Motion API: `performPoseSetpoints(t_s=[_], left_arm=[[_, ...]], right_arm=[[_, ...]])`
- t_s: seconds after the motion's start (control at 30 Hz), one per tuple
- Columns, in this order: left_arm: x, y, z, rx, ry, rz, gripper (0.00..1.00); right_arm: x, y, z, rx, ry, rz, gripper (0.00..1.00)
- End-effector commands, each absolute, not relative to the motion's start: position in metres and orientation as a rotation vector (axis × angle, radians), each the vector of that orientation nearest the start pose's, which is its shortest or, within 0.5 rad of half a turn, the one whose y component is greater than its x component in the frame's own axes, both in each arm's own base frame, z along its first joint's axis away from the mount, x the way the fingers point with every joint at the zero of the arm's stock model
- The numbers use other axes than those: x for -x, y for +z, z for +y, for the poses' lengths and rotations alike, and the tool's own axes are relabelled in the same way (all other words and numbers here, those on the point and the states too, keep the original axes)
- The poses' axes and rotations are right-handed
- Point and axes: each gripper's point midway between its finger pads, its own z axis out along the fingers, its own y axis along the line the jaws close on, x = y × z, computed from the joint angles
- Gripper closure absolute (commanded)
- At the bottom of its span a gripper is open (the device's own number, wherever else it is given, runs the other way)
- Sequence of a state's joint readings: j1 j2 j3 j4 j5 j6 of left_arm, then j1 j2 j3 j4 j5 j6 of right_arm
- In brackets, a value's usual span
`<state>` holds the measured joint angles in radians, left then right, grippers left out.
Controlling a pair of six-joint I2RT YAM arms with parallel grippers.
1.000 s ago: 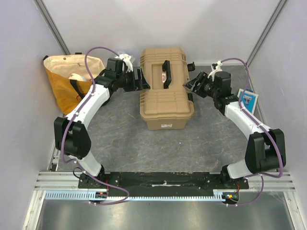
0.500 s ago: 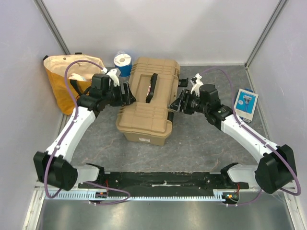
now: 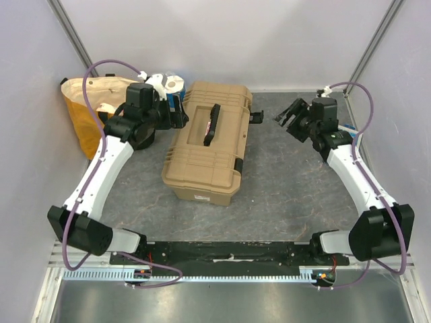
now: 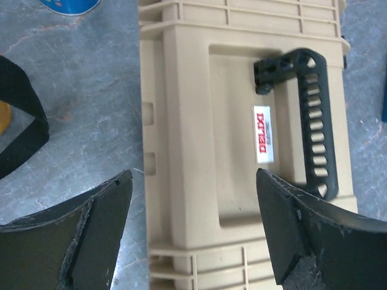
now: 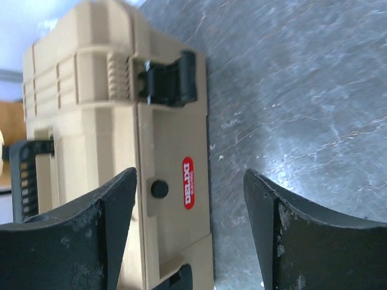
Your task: Pack the tool kit
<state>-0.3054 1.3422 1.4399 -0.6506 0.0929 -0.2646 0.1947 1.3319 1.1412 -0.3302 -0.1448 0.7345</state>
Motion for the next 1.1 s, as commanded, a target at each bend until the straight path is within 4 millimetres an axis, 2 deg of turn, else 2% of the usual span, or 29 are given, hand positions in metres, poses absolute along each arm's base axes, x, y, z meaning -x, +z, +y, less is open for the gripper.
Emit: performPoseSetpoints(t_s=[0.0, 0.13, 0.2, 0.27, 0.37, 0.47, 0.57, 0.63, 0.73, 0.87, 1.07], left_arm=[[-0.39, 0.288, -0.135, -0.076, -0.359, 2.166, 0.11], [-0.407, 0.277, -0.137, -0.039, -0.382, 2.203, 0.12], [-0.413, 0.27, -0.14, -0.038, -0.404, 2.224, 0.13], [-0.419, 0.263, -0.141, -0.034, -0.406, 2.242, 0.14], [-0.427, 0.256, -0.14, -0.02, -0.412, 2.261, 0.15], [-0.431, 0.248, -0.135, 0.019, -0.407, 2.292, 0.16], [-0.432, 0.237, -0.132, 0.046, -0.409, 2.326, 0.17], [-0.431, 0.233, -0.131, 0.054, -0.405, 2.343, 0.18], [-0.43, 0.233, -0.13, 0.056, -0.402, 2.347, 0.18], [-0.429, 0.233, -0.131, 0.059, -0.41, 2.353, 0.18], [-0.426, 0.229, -0.133, 0.064, -0.425, 2.371, 0.19]], right_arm=[[-0.4, 0.218, 0.109, -0.647, 0.723, 2.096, 0.24], [-0.408, 0.168, 0.105, -0.784, 0.779, 2.124, 0.29], [-0.412, 0.148, 0.11, -0.813, 0.826, 2.14, 0.3], [-0.419, 0.137, 0.116, -0.806, 0.874, 2.143, 0.32], [-0.437, 0.134, 0.128, -0.768, 0.971, 2.101, 0.32], [-0.452, 0.143, 0.14, -0.738, 1.105, 2.011, 0.32], [-0.467, 0.143, 0.149, -0.735, 1.201, 1.96, 0.32], [-0.474, 0.134, 0.154, -0.766, 1.267, 1.934, 0.32], [-0.485, 0.138, 0.162, -0.757, 1.369, 1.858, 0.34], [-0.493, 0.135, 0.169, -0.753, 1.437, 1.814, 0.36], [-0.497, 0.156, 0.184, -0.691, 1.573, 1.695, 0.36]])
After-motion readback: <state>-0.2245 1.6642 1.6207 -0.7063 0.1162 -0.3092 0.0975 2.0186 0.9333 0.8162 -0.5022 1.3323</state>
